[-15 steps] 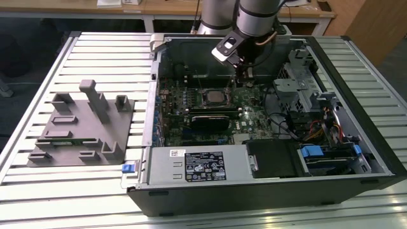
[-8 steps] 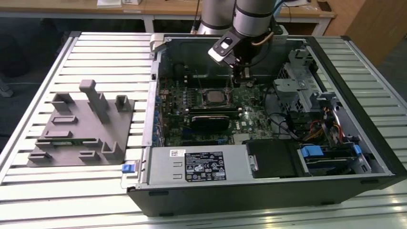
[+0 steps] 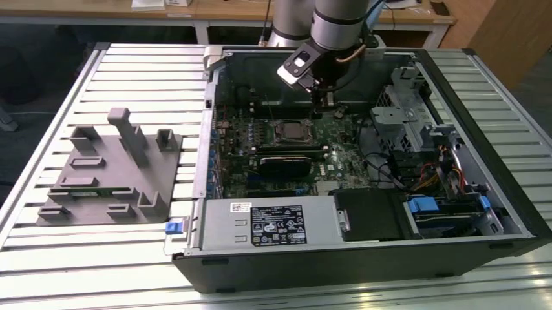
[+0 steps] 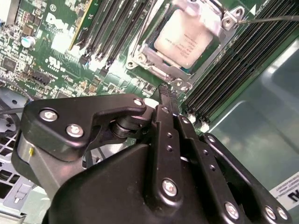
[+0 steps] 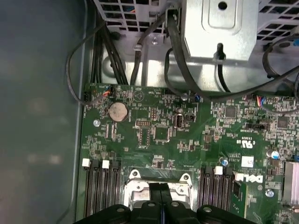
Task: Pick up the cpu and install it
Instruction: 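Close the cpu cover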
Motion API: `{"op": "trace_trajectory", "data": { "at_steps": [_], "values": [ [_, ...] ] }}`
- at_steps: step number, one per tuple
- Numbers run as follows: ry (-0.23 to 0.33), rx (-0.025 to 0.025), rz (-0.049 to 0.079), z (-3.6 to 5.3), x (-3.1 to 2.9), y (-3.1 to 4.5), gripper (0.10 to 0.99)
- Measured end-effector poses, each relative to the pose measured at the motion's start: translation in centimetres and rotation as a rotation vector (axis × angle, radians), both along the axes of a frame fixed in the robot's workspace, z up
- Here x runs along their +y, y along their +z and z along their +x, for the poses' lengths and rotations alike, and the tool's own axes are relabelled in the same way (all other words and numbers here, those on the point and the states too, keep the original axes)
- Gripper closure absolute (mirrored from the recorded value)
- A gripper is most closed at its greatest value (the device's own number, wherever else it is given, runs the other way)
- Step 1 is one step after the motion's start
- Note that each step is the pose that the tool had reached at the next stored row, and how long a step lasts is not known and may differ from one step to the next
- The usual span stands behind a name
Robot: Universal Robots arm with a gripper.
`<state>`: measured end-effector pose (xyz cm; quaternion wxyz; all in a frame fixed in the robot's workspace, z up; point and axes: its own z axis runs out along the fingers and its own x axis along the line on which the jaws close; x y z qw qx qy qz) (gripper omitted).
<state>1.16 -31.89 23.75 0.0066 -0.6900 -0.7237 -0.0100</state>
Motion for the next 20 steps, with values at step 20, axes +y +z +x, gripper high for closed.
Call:
{"op": "trace_trajectory", "data": {
  "at_steps": [20],
  "values": [
    [0.000,0.0001,0.000,-1.82,-0.02,-0.84,0.969]
  ]
}}
